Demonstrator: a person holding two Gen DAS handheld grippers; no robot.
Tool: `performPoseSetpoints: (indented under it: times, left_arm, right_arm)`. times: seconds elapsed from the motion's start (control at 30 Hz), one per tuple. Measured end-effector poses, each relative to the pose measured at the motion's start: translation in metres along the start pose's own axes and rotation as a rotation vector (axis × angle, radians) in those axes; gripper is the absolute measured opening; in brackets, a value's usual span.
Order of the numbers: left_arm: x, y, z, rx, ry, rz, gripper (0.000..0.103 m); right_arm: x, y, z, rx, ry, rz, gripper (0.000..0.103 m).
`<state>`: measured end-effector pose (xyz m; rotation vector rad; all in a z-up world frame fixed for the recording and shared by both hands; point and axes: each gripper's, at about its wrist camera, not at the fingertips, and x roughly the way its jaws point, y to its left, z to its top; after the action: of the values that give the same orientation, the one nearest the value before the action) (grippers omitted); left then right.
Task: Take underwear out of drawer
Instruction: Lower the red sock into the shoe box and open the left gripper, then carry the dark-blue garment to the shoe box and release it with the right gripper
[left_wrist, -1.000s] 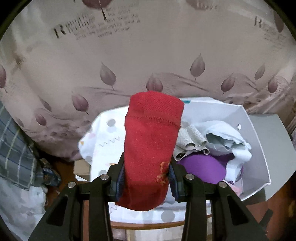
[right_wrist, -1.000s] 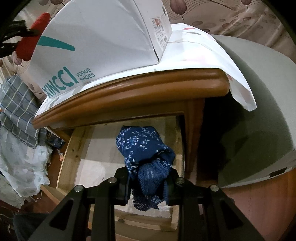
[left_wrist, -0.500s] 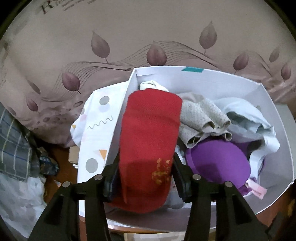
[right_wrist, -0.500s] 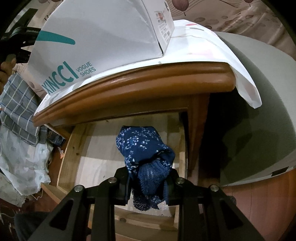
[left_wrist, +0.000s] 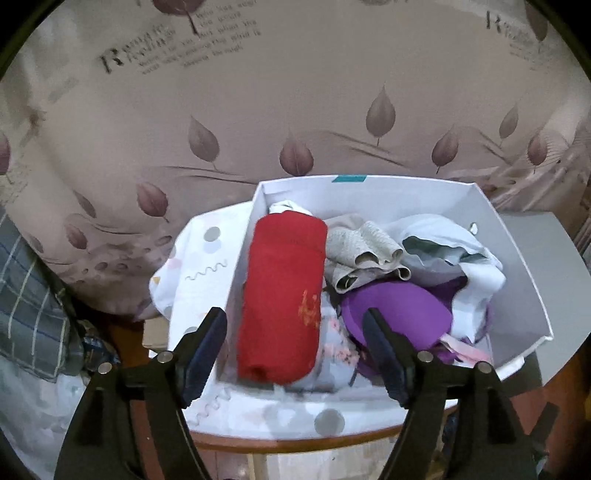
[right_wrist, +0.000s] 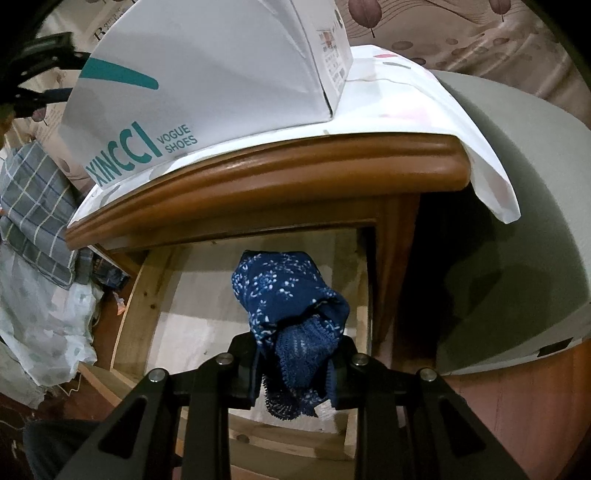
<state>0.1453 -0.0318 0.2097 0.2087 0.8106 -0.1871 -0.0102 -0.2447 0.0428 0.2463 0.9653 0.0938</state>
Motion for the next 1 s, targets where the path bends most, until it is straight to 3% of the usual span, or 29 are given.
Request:
performPoseSetpoints:
  times: [0.13, 0.37, 0.53, 0.7, 1.0]
  left_arm:
    - [-0.026, 0.006, -0.025, -0.016, -0.040, -0.004, 0.076]
    - [-0.046, 0.021, -0.092, -0.052, -0.099, 0.129, 0.080]
    - [-0.026, 0.021, -0.140, -0.067, -0.053, 0.175, 0.082]
    - [0.004, 0.034, -0.180, -0.202, 0.000, 0.168, 0.082]
    - [0.038, 0.048, -0.216, -0.229, 0.022, 0.232, 0.084]
  right_arm:
    - [0.000, 0.001, -0.001, -0.007, -0.002, -0.009, 0.026]
    - [0.004, 0.006, -0.002, -0.033, 0.003, -0.035, 0.026]
    - [0.007, 0.011, -0.003, -0.062, 0.007, -0.055, 0.026]
    - [0.010, 0.017, -0.006, -0.097, 0.006, -0.069, 0.026]
    - [0.012, 0.026, -0.014, -0.137, 0.009, -0.069, 0.026]
